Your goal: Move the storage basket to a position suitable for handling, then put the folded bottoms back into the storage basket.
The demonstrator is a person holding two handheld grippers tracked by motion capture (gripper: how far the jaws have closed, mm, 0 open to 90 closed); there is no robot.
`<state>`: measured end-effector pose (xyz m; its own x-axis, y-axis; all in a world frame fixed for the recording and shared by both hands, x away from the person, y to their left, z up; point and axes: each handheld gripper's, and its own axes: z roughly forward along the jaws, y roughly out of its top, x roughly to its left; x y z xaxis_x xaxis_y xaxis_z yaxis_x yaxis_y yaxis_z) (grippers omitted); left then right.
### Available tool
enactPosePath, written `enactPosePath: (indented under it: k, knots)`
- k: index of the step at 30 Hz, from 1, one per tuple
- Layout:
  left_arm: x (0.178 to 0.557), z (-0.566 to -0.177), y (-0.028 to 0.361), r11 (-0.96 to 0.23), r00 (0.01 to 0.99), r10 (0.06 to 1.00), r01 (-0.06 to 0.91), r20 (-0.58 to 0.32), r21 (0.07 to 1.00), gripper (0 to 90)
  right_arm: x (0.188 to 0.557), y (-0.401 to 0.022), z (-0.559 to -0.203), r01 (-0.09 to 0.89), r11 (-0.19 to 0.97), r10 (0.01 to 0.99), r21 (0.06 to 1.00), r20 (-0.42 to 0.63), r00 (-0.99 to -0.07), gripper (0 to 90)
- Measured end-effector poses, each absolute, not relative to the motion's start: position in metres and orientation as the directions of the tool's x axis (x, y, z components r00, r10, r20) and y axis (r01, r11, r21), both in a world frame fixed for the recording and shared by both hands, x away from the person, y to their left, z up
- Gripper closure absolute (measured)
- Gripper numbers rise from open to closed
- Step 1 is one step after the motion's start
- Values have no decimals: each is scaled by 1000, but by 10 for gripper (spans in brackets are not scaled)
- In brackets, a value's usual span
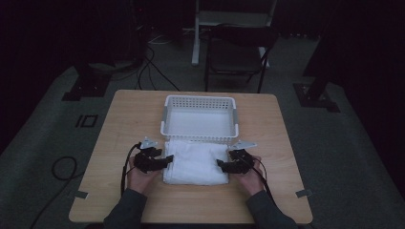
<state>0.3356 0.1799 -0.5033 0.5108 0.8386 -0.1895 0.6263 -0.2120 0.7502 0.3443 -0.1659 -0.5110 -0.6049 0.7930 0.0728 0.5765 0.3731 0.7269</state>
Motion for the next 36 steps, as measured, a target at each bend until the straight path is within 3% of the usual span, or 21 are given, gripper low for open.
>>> enactPosePath:
  k: [13, 19, 29, 36]
  knots:
    - [339, -500, 179, -176, 484, 850, 635, -209, 752, 253, 354, -169, -509, 614, 311, 800, 726, 148, -581, 219]
    - [342, -514, 166, -226, 462, 874, 661, -151, 715, 141, 357, -165, -515, 627, 309, 811, 715, 146, -566, 145]
    - [357, -535, 175, -212, 477, 848, 704, -231, 678, 38, 368, -163, -533, 679, 303, 811, 669, 193, -553, 104]
    - [365, -544, 181, -165, 476, 810, 744, -341, 648, 39, 375, -165, -540, 713, 275, 799, 645, 259, -542, 101]
